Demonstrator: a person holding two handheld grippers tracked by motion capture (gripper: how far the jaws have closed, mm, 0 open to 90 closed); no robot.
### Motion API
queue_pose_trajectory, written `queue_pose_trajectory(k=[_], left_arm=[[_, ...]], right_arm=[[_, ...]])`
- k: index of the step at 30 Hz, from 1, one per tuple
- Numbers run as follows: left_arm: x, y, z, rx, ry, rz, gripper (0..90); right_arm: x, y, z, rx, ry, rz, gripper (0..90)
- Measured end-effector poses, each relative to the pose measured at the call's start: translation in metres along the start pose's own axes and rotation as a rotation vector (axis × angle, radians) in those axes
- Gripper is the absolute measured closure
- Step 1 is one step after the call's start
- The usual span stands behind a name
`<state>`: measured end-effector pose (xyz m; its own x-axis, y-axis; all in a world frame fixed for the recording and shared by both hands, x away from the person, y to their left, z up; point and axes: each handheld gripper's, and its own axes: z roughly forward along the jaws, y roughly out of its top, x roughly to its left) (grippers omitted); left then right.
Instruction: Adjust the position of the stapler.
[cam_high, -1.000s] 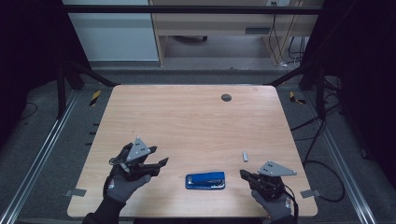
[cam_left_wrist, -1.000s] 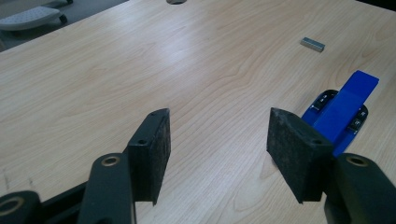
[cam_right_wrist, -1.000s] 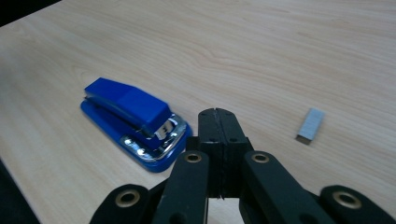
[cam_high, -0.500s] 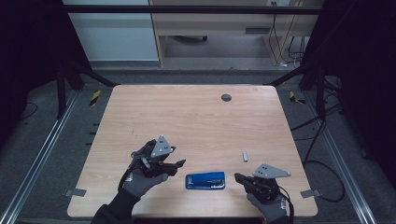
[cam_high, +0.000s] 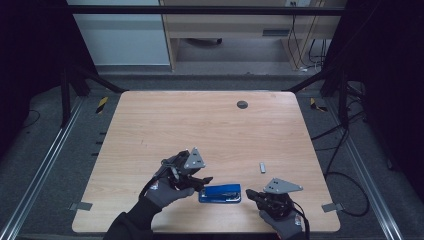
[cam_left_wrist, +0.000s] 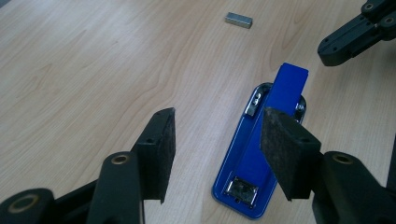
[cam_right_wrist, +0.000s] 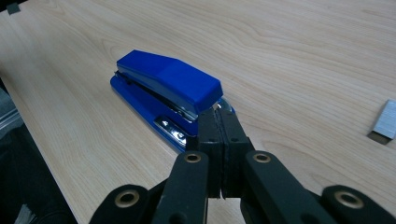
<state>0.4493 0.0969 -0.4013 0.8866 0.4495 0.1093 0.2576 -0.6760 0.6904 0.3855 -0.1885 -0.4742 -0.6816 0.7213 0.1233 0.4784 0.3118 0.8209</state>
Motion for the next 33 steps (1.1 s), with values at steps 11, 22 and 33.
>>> queue_pose_trajectory(k=[11, 22, 33], left_arm=[[-0.008, 0.011, 0.014, 0.041, -0.062, 0.081, 45.4], [-0.016, 0.016, 0.030, 0.069, -0.115, 0.134, 46.2], [-0.025, 0.024, 0.051, 0.134, -0.169, 0.223, 47.2]], right_arm=[[0.004, -0.001, 0.005, 0.004, 0.008, -0.014, 89.7], [0.006, -0.001, 0.008, 0.008, 0.023, -0.027, 90.0], [0.008, -0.001, 0.012, 0.027, 0.033, -0.039, 90.0]])
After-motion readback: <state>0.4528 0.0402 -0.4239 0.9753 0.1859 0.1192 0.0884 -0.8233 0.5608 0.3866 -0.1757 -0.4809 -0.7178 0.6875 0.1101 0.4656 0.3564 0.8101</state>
